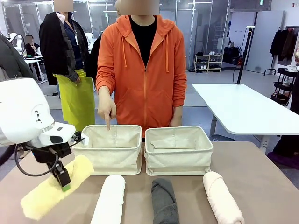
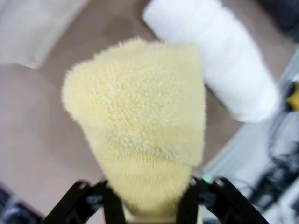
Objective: Divide the towels into two baskets.
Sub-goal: Pick up one hotel-folded towel and place it in the Fabric basket indicated by the person.
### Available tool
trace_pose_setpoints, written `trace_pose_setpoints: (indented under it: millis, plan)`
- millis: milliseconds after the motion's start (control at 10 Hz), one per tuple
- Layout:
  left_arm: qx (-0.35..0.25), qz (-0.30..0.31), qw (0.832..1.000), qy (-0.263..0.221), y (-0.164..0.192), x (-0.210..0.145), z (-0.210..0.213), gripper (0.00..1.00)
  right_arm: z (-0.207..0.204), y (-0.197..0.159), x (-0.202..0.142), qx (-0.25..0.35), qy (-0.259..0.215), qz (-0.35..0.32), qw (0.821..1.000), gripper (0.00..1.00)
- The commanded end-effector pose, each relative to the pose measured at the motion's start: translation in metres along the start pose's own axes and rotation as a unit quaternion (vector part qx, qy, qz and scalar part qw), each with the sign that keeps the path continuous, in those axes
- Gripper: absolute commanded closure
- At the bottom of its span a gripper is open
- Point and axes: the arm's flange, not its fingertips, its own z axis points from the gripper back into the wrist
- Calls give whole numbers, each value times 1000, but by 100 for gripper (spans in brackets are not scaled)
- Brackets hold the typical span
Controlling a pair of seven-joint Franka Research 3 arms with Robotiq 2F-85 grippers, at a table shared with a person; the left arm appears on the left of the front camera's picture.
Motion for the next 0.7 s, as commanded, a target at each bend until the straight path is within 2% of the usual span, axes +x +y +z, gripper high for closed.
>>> trace_pose_setpoints:
  millis: [0, 200, 300, 600]
  plan:
    - [62, -102, 992, -30, -14, 32, 36, 63, 1, 1, -1, 7, -2, 3, 1000, 0]
    - [108, -171, 979, -7, -15, 70, 58, 63, 1, 1, -1, 7, -2, 3, 1000, 0]
    - [129, -205, 970, -18, -15, 91, 69, 63, 1, 1, -1, 7, -2, 3, 1000, 0]
    - [209, -319, 924, -17, -2, 161, 80, 63, 1, 1, -1, 7, -2, 3, 1000, 0]
